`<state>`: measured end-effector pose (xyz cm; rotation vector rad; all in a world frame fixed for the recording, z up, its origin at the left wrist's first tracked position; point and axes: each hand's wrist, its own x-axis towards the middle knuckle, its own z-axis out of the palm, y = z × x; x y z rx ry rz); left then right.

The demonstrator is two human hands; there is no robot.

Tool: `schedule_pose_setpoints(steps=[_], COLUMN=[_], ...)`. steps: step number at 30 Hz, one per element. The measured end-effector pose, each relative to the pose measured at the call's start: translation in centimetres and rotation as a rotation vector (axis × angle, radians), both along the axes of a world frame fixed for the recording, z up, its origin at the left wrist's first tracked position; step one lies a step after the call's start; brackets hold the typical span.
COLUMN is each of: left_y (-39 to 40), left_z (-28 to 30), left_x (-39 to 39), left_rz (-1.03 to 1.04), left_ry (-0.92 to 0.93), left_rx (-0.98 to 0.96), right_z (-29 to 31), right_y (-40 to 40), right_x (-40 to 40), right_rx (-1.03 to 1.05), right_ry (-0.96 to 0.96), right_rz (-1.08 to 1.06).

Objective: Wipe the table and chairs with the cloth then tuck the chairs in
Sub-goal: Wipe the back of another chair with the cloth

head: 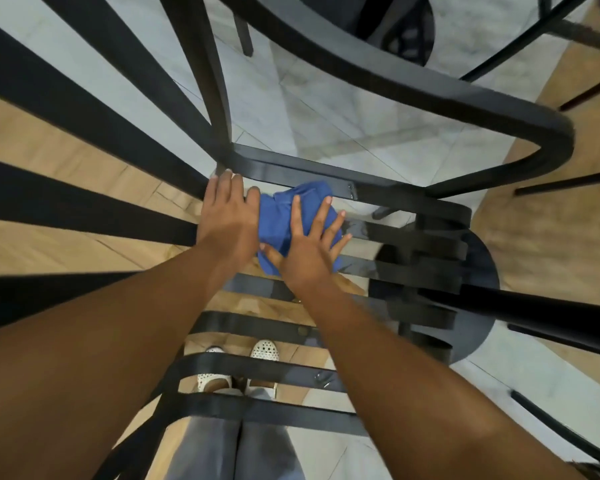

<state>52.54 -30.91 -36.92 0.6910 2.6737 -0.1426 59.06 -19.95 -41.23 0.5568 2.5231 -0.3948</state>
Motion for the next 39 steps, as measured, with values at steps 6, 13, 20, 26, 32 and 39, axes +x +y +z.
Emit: schedule_pose_setpoints(steps=[6, 13, 20, 26, 32, 39], left_y=[-0.1, -0.2, -0.8, 1.3, 1.8, 2.1], left_z=[-1.3, -2.6, -2.7, -4.0, -5.6, -7.4], left_x=[-0.4, -0.7, -0.9, -0.2, -0.6, -2.3], left_rz=[0.016, 0.059, -0.024, -0.001, 0.042, 0.034], left_ry=[0.081, 0.191, 0.223, -0.02, 0.01, 0.17], left_rx=[0.031, 0.084, -0.122, 0.015, 0.18, 0.325], right_z=[-2.0, 0.3, -2.8, -3.4, -2.2, -2.5], right_y=[-1.6, -3.4, -1.9, 2.3, 7.8, 2.8], right_x=[-1.0, -4.3, -5.7, -3.5, -1.1, -4.2], right_rx=[-0.047, -0.187, 0.068, 0.225, 0.218, 0.234], right_ry=[0.407, 0.447, 0.36, 0.415, 0.247, 0.276], right_rz=[-0.062, -0.198, 0.331, 0.208, -0.031, -0.379])
